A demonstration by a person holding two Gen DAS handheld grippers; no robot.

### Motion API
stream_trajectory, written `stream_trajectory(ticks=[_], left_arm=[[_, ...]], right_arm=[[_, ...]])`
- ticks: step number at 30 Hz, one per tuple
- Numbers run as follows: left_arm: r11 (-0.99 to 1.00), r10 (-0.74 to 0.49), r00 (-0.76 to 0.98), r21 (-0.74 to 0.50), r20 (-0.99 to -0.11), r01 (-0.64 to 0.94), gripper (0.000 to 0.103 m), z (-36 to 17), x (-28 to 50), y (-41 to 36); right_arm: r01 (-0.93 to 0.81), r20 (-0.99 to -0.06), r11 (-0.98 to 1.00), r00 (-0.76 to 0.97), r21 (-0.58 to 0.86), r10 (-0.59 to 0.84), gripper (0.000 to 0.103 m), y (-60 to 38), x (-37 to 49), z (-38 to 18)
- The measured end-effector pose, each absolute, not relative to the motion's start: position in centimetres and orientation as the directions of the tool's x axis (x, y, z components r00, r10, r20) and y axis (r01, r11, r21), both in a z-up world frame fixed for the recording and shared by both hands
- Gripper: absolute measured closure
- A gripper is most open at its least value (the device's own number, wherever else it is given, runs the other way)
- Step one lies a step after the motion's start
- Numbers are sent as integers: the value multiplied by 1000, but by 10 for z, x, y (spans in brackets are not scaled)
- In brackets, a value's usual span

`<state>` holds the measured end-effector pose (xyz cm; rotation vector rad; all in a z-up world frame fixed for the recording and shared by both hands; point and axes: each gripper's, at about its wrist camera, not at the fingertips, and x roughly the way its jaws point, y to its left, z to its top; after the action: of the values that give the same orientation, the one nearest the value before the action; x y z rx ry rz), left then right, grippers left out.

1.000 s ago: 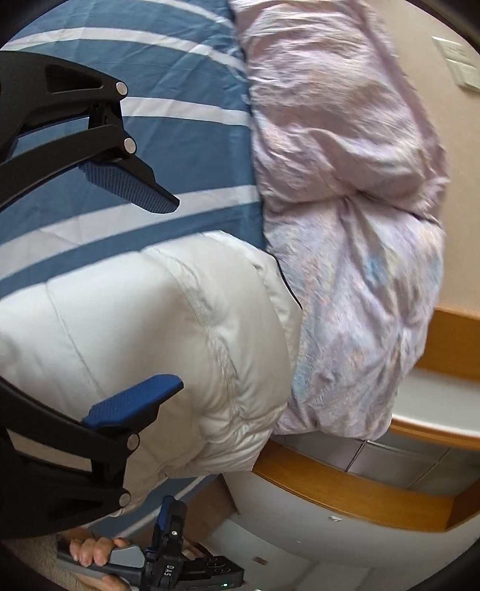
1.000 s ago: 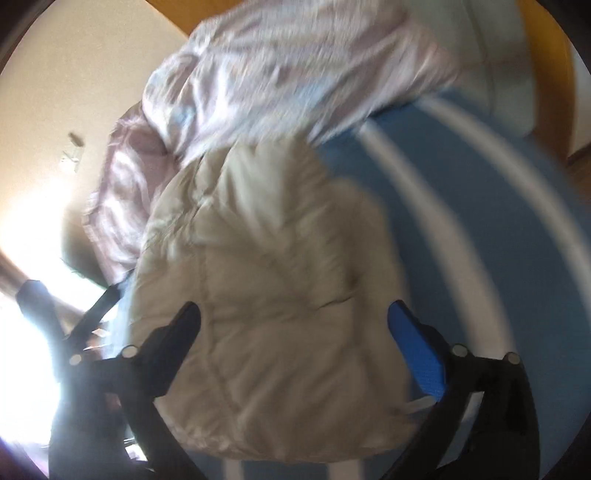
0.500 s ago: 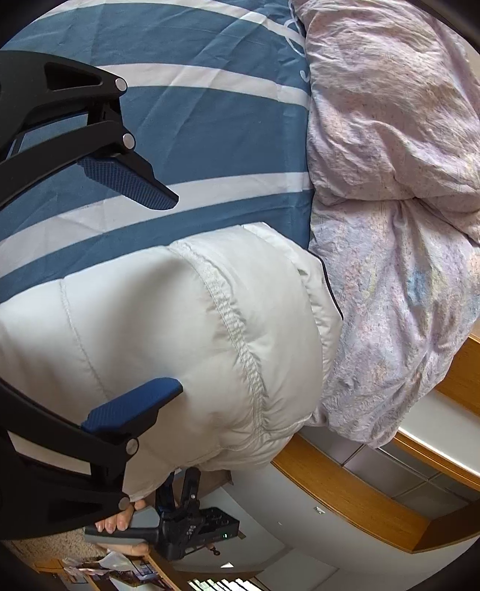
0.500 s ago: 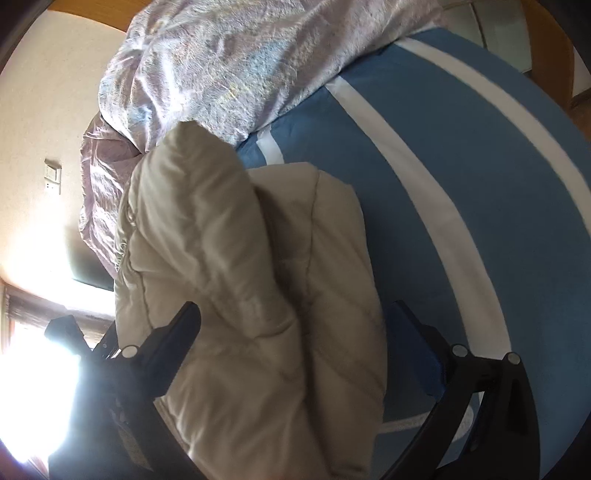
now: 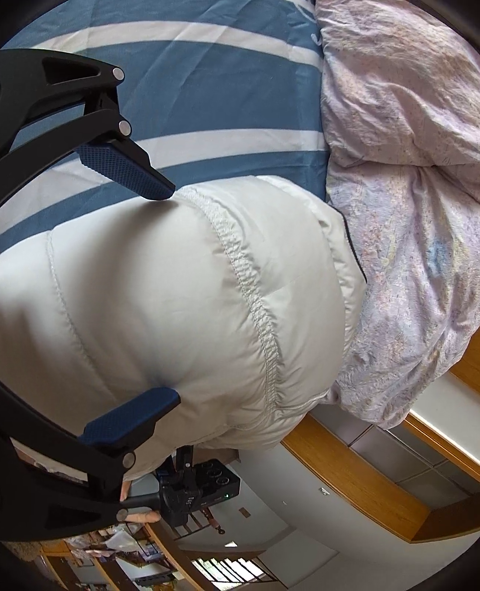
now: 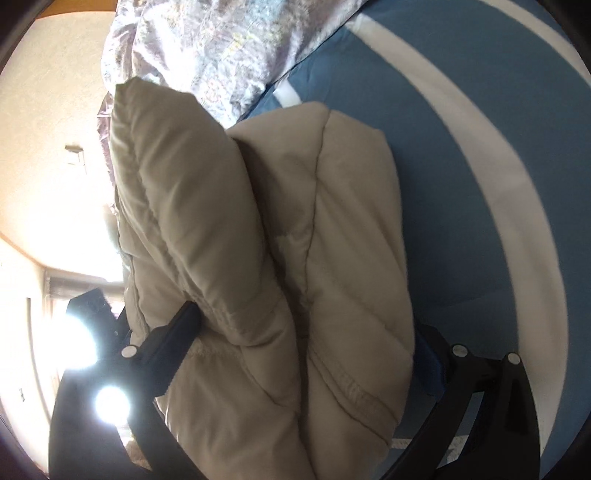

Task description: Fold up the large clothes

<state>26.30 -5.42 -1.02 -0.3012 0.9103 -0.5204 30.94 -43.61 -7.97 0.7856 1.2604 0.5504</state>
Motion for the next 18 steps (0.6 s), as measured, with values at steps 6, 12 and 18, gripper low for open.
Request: stream_trajectory(ticks=[6,12,18], left_arm=[[793,-605,470,-537,-642,288,1,-20,271,-50],[763,-637,467,-586,-613,272,1,-29,274,-45],[716,-684,429,-657,-590,236,1,-34,279,-31]], right_arm=[[15,-615,623,183,782,767,2,-426,323,-82],[-22,-624,632,137,774,769,2,-411,338,-82],[-67,-595,605,123,793,794,2,-401,337,-82]])
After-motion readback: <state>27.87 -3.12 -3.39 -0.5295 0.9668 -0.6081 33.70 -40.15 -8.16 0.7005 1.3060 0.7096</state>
